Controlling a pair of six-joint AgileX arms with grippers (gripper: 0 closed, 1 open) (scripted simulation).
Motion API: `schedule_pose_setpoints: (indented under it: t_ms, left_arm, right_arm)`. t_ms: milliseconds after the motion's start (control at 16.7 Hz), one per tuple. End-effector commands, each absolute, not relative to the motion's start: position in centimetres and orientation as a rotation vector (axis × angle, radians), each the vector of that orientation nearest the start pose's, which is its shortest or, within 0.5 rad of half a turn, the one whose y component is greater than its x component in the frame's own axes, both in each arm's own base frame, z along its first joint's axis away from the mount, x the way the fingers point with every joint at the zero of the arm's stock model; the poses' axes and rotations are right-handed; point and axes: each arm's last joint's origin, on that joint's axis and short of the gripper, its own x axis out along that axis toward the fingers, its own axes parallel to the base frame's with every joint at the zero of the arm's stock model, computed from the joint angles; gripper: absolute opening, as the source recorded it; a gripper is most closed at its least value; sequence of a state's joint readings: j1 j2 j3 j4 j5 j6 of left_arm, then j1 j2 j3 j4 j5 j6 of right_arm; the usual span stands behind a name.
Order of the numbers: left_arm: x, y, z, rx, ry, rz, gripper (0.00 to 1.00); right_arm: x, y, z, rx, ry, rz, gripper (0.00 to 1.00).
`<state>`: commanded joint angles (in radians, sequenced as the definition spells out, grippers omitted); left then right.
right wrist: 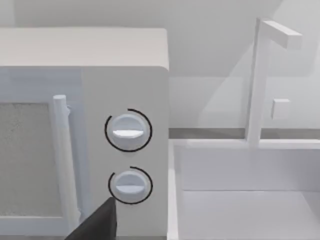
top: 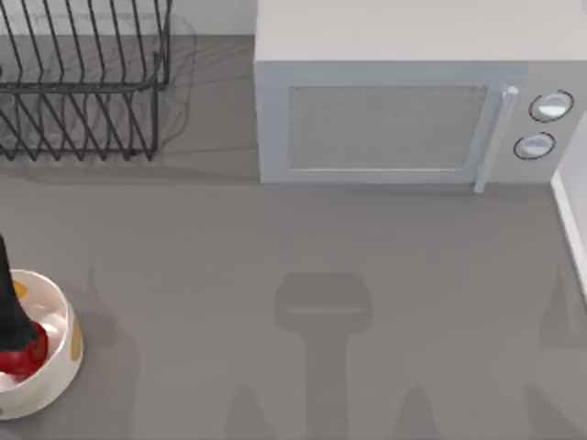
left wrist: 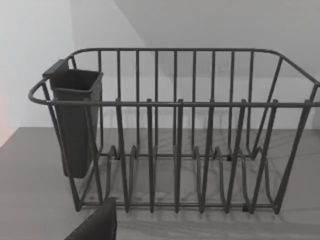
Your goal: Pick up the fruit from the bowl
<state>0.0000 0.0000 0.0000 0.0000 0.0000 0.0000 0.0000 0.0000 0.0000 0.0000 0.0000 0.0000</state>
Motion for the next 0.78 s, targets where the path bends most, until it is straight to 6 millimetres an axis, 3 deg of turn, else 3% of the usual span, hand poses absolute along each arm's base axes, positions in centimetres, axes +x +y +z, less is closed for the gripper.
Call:
schedule_pose_setpoints:
  t_ms: [360,540,780]
  left_arm:
    - [10.9,-0.2,17.9,-0.002,0.167,-0.005,1.00]
    - [12.2,-0.2,19.7,-0.003,0.389,-0.010,1.00]
    - [15.5,-0.3,21.5,-0.002,0.765,-0.016,1.00]
  right_arm:
    - [10.6,-0.1,16.0,0.000,0.000,0.000,1.00]
    - [10.6,-0.1,16.0,0.000,0.000,0.000,1.00]
    - [10.6,-0.1,16.0,0.000,0.000,0.000,1.00]
